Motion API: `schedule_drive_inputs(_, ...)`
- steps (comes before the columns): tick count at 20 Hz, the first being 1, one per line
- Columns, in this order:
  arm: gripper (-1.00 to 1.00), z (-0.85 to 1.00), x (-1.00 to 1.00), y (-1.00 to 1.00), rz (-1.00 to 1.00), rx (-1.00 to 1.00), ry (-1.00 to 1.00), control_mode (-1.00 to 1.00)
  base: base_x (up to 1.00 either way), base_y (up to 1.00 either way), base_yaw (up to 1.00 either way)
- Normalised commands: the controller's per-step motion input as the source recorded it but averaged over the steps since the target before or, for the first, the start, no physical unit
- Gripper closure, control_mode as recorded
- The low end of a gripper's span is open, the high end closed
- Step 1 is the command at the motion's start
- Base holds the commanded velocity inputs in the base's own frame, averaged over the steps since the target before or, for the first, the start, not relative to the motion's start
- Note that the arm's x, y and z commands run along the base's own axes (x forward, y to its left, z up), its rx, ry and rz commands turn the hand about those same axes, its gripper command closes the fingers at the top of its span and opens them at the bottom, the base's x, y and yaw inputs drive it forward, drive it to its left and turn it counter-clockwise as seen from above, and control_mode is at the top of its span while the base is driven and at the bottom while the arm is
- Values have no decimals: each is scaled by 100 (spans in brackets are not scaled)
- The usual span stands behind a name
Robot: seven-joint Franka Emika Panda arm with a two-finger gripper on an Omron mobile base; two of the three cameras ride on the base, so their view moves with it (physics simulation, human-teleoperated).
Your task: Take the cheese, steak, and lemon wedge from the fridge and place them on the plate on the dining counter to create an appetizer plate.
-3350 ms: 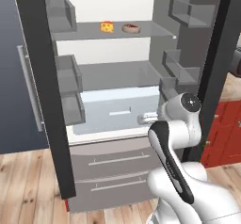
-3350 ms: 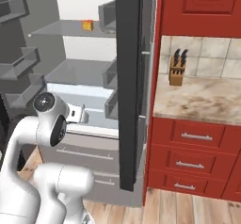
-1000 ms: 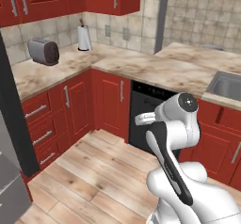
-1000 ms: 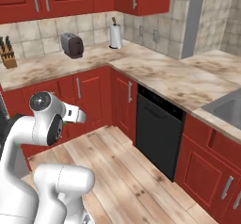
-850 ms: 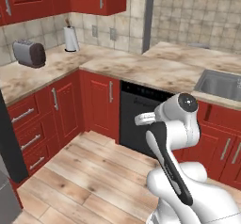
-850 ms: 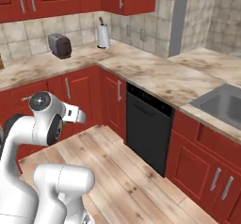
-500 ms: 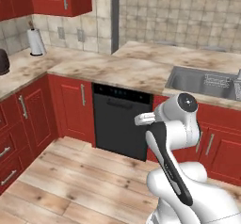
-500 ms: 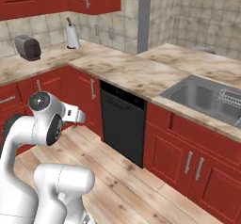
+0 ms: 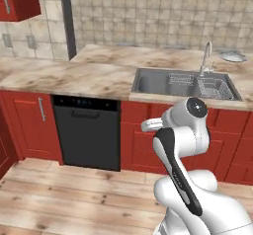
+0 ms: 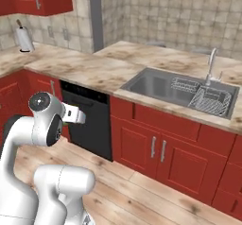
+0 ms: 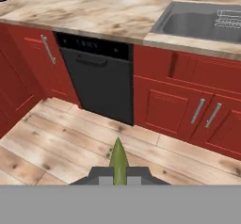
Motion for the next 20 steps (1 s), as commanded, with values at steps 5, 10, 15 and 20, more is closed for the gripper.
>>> schedule_drive_inputs(5, 100, 0, 0, 0, 0, 0, 0, 100, -52, -100, -33)
schedule_drive_inputs(10, 100, 0, 0, 0, 0, 0, 0, 100, -35, -100, -27)
schedule_drive_inputs(15, 100, 0, 0, 0, 0, 0, 0, 100, -15, -100, -41)
schedule_drive_inputs(20, 100, 0, 0, 0, 0, 0, 0, 100, 0, -100, -53)
